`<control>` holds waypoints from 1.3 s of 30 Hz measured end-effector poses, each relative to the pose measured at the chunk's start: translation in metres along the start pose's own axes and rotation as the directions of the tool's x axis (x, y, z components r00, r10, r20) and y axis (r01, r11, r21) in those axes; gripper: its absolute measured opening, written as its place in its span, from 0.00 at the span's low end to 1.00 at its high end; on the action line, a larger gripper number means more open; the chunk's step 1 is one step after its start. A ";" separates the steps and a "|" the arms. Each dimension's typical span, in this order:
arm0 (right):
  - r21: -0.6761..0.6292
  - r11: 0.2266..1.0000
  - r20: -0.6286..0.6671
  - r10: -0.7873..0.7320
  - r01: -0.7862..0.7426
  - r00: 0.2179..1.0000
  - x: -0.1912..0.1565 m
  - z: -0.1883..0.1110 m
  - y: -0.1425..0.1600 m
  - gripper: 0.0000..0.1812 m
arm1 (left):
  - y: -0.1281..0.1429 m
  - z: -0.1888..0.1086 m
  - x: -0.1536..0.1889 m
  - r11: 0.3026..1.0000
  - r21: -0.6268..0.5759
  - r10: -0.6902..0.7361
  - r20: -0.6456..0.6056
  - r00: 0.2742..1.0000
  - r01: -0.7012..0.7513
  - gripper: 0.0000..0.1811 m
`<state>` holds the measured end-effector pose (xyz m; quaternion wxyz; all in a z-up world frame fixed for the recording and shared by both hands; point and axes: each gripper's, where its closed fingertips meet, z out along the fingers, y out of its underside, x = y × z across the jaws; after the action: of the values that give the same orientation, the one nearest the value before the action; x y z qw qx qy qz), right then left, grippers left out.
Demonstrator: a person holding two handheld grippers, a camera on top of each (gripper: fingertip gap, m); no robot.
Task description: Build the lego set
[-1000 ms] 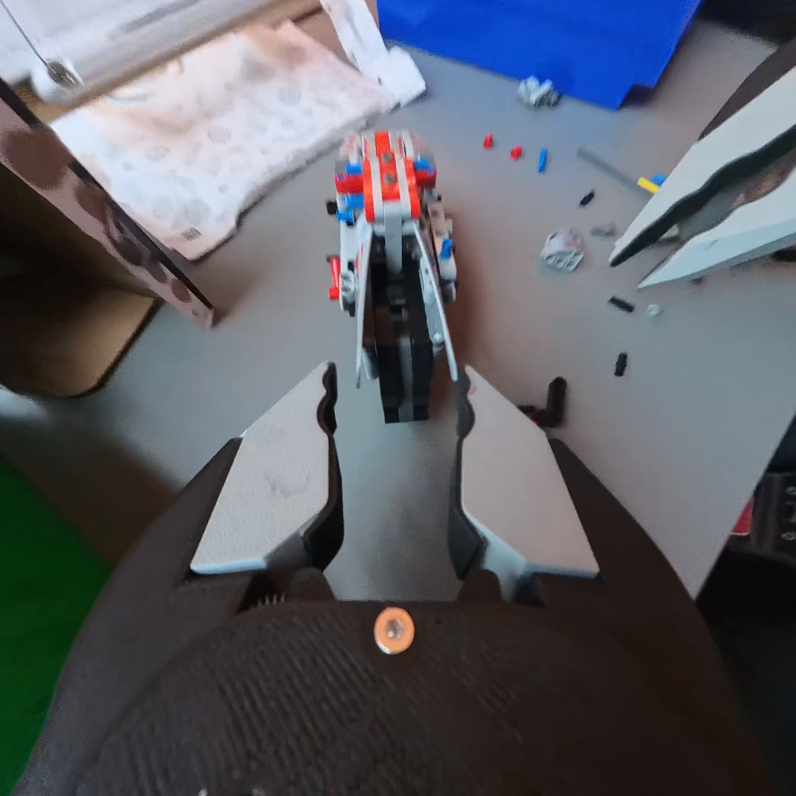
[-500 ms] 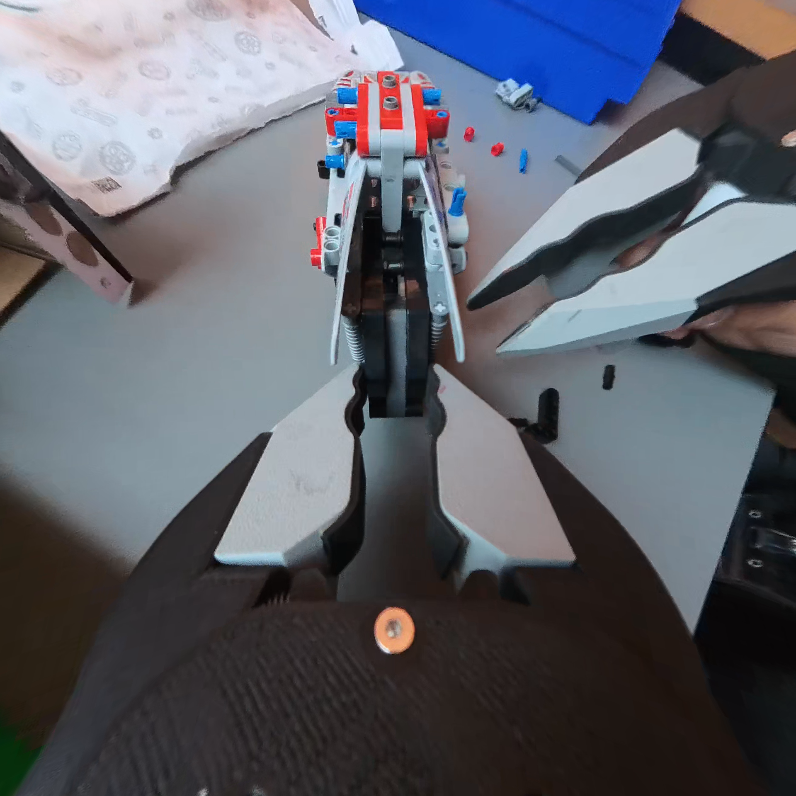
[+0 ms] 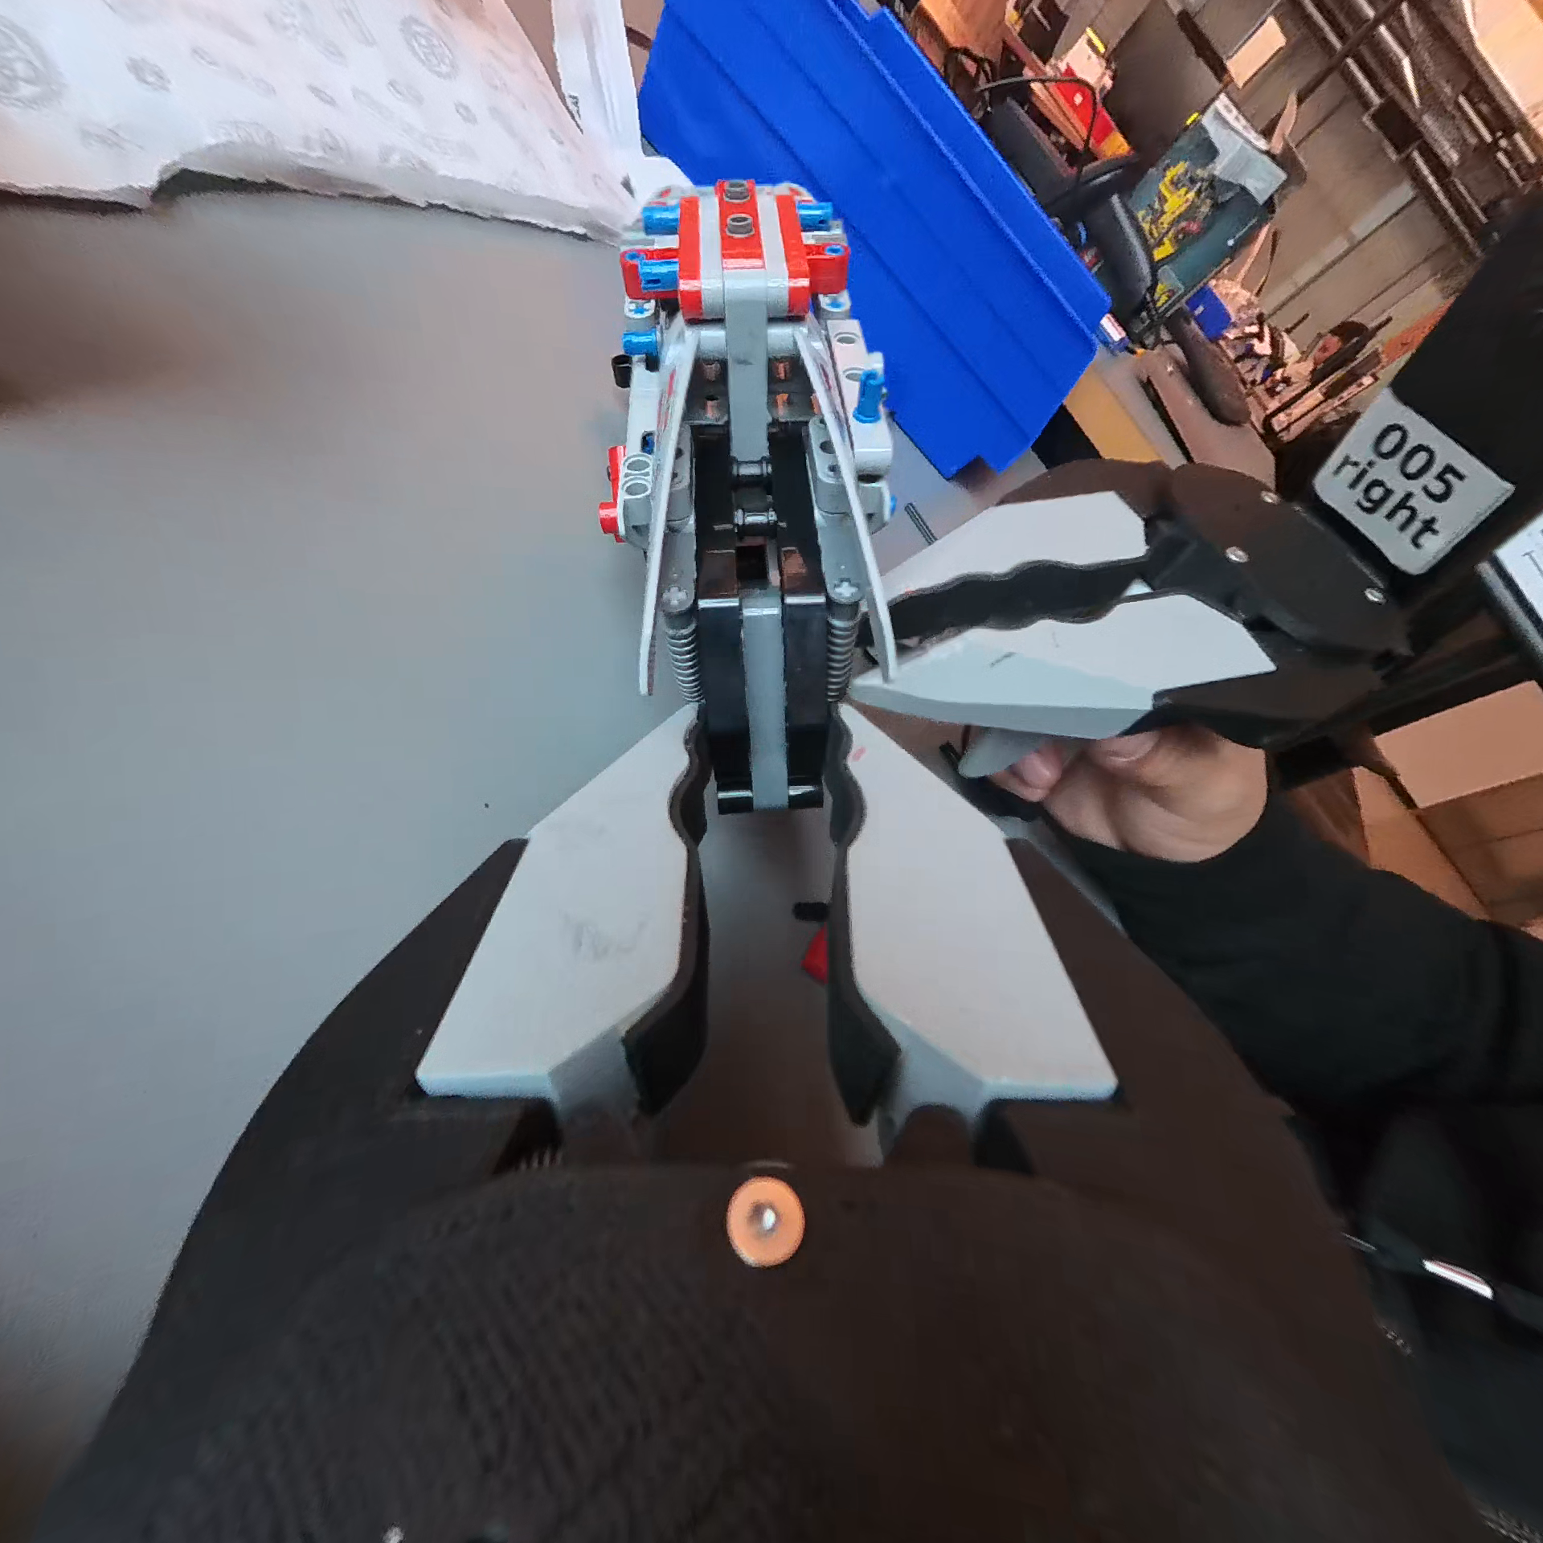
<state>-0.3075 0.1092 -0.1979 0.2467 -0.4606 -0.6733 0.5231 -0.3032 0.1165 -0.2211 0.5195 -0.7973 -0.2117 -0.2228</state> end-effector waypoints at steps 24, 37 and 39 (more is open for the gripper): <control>-0.171 0.964 -0.022 -0.211 0.204 0.977 0.008 0.007 0.010 0.01 | 0.004 0.004 -0.017 0.999 -0.039 0.036 0.128 0.991 -0.031 0.13; -0.124 0.966 -0.025 -0.230 0.225 0.973 0.005 0.002 0.011 0.01 | -0.004 0.000 -0.018 0.996 -0.002 0.085 0.143 0.986 -0.085 0.13; -0.103 0.963 -0.035 -0.254 0.249 0.967 0.003 -0.003 0.007 0.01 | -0.003 0.001 -0.018 0.994 -0.016 0.109 0.158 0.981 -0.108 0.14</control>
<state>-0.3039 0.1138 -0.2040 0.3044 -0.3955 -0.7450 0.4426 -0.3188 0.1169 -0.2296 0.5094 -0.8247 -0.2078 -0.1307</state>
